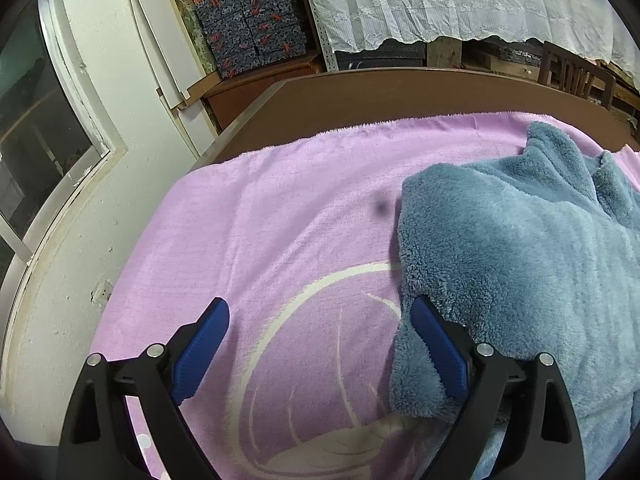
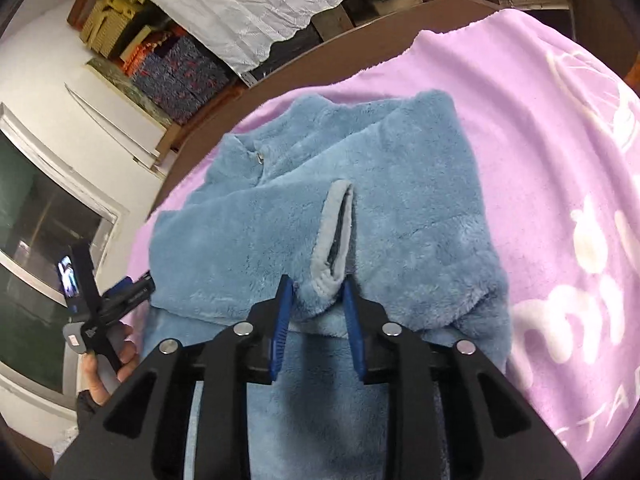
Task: Fold large clothes
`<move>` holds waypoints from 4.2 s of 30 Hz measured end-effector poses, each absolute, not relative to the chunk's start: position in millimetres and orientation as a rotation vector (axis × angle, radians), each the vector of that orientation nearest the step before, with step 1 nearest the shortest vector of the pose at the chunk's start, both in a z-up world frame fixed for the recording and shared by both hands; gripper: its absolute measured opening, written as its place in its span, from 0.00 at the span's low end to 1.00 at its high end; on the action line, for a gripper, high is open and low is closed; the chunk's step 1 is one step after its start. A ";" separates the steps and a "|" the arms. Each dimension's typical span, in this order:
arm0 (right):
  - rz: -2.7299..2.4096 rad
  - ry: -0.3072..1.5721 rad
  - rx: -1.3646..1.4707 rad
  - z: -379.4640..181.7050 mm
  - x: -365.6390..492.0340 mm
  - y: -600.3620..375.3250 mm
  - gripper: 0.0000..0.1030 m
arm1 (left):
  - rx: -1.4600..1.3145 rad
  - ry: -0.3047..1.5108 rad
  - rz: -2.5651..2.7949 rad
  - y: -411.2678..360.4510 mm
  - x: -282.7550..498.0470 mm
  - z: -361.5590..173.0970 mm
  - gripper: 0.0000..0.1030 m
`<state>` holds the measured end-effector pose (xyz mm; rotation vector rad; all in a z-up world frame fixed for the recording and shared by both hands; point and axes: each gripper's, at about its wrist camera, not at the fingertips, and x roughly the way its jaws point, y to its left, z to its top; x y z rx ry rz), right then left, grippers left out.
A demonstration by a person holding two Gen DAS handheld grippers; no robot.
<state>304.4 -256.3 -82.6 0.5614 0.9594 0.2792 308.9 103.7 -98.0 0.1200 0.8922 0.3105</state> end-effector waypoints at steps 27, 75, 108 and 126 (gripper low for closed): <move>0.295 0.912 0.500 -79.3 315.2 -247.4 0.18 | 0.145 0.880 -0.103 38.4 288.2 -94.2 0.97; 0.480 1.007 0.669 -103.4 116.3 -301.9 0.42 | -0.088 0.999 -0.362 76.9 94.5 -101.6 0.82; 0.617 0.898 0.660 -65.7 123.9 -292.8 0.16 | -0.165 0.871 -0.355 79.4 134.5 -43.0 0.14; 0.556 0.850 0.711 -7.6 318.9 -309.3 0.16 | -0.199 0.856 -0.271 81.9 299.8 10.6 0.14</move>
